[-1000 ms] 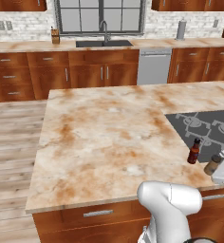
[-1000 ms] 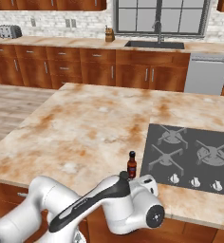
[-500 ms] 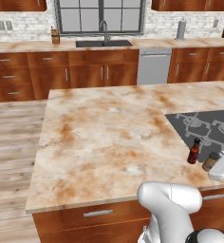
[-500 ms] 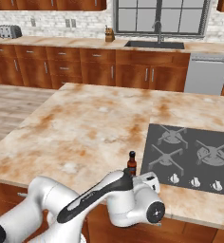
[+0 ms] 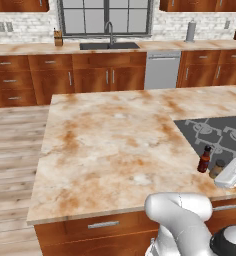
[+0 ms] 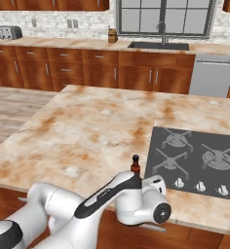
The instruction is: Take 2 condiments from the cabinet and move them on the counter near the stove.Make sure the condiments are lined up with each other, next to each other.
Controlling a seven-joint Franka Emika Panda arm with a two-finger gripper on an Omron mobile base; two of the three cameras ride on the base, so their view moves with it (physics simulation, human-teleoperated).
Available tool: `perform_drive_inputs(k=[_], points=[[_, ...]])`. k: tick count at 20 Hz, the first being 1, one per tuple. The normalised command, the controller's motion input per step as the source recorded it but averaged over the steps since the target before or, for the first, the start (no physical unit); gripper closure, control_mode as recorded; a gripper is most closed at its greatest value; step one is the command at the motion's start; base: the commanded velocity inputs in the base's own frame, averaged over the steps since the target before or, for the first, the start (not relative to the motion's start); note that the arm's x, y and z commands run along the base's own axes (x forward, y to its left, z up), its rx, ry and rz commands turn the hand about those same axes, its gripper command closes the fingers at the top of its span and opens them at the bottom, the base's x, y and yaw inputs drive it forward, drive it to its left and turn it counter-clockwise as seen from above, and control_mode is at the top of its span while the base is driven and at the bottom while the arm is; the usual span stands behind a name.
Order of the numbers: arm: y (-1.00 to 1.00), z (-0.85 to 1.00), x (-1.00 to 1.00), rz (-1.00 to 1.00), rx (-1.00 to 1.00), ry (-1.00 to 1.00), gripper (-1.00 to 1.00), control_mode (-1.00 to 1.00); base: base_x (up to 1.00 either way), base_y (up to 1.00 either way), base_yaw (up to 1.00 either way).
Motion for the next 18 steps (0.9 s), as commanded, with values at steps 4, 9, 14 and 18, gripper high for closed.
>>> perform_drive_inputs(k=[4,9,14,18], points=[[-0.11,-0.16,0.26,0.01,0.0,0.0,1.0,-1.0,0.0,0.0,0.0],[-0.13,-0.18,0.18,0.0,0.0,0.0,1.0,-1.0,0.0,0.0,0.0],[-0.03,-0.13,0.13,0.01,0.0,0.0,1.0,-1.0,0.0,0.0,0.0],[0.0,-0.06,0.01,0.02,0.0,0.0,1.0,-1.0,0.0,0.0,0.0]])
